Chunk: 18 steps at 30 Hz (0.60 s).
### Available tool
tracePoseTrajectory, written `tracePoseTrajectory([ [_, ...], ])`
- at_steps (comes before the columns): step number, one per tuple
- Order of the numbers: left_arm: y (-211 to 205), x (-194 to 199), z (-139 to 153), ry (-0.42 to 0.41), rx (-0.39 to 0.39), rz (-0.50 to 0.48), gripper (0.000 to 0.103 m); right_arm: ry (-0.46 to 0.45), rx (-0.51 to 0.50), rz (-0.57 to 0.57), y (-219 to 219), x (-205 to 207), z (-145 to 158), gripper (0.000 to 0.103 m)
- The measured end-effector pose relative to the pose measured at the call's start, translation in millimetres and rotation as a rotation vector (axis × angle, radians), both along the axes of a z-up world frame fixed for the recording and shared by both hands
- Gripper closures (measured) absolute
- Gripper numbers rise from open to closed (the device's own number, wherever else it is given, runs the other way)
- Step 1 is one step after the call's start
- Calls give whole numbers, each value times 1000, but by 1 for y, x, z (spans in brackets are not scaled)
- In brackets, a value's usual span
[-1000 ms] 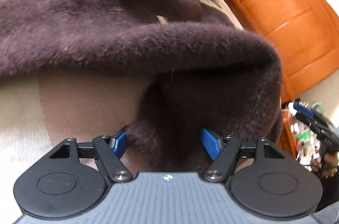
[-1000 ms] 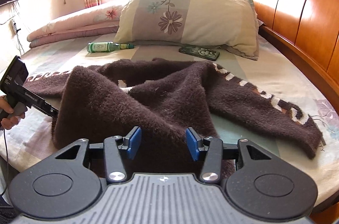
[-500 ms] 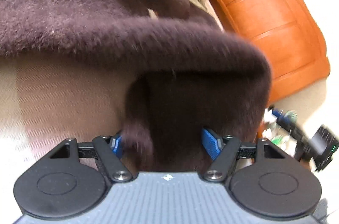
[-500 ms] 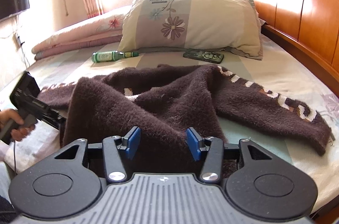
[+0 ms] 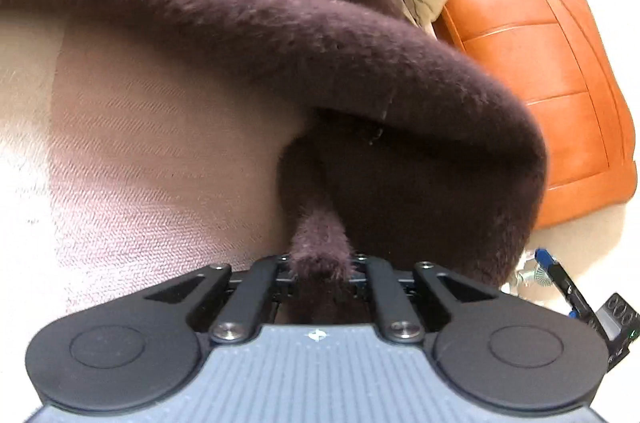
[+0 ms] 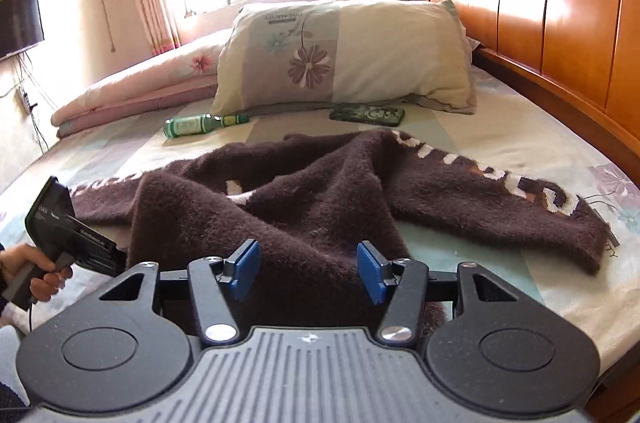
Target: Fold clothes
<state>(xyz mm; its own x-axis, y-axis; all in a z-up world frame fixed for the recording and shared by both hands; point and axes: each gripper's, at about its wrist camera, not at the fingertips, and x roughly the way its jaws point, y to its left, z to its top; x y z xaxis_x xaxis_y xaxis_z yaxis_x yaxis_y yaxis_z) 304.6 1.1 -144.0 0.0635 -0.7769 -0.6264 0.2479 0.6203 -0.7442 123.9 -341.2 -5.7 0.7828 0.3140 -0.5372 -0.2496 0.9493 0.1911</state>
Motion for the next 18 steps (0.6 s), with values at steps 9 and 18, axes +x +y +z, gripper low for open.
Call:
tracePoseTrajectory([
  [9,57,-69,85,-189,8,107,99,15,17,23,7,-6,-4,42],
  [18,107,-157,162,-342,7,172,99,43,50,79,27,12,-9,42],
])
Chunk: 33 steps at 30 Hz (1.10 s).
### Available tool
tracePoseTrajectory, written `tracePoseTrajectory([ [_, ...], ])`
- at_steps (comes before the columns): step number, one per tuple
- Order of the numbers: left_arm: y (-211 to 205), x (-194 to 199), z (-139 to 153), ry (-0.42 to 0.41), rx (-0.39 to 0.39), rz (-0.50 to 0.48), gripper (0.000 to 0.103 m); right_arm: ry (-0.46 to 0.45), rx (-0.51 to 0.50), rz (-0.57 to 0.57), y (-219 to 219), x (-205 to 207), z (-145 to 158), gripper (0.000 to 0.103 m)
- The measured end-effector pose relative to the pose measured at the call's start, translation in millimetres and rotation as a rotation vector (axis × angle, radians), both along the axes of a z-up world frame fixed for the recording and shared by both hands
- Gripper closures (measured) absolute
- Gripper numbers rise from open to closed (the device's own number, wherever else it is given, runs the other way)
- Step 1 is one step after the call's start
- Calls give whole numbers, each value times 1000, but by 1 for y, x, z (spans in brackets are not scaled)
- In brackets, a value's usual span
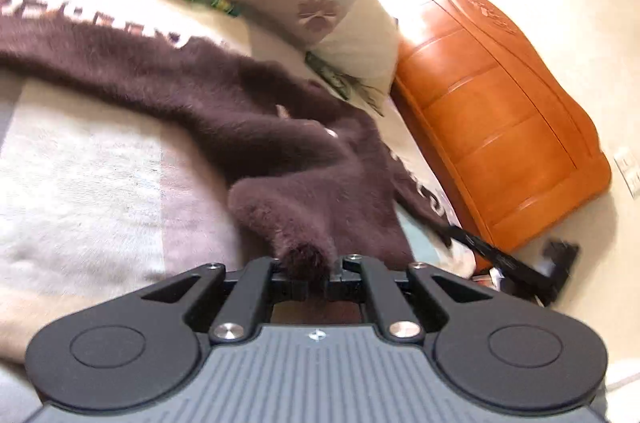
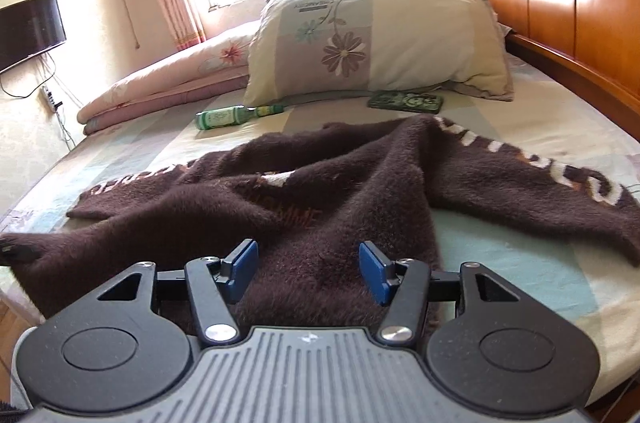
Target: Fold clothes
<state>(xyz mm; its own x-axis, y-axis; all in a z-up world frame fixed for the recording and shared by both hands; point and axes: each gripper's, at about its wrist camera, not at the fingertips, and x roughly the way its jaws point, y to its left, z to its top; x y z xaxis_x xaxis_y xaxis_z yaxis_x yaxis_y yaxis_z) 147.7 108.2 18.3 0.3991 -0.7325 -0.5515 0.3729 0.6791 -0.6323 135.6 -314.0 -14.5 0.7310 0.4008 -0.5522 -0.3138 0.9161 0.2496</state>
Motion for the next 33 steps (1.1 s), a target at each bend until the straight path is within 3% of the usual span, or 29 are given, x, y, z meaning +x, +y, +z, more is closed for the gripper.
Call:
tracePoseTrajectory([
  [4,4,-13,20,-82,121,7,97,6,-5,18,8,3,-1,41],
  [7,18,-5,30,-123,132,52,90,17,10,16,9,4,-3,40],
  [9,22,10,29,-115,110,80,60,30,22,9,7,4,-4,40],
  [11,20,34,16,-77,81,90,47,33,27,3,6,3,-4,40],
  [17,5,112,-56,125,-43,135,47,28,-12,-26,-2,-4,0,35],
  [22,-8,155,-125,276,-82,210,47,46,-41,-64,-18,3,-4,30],
  [25,-11,164,-144,293,-174,227,47,71,-48,-58,-28,19,-11,27],
  [30,-21,179,-152,274,-215,215,44,227,148,30,-64,91,-42,19],
  [33,-30,188,-153,275,-213,207,43,338,297,-5,-86,146,-70,16],
])
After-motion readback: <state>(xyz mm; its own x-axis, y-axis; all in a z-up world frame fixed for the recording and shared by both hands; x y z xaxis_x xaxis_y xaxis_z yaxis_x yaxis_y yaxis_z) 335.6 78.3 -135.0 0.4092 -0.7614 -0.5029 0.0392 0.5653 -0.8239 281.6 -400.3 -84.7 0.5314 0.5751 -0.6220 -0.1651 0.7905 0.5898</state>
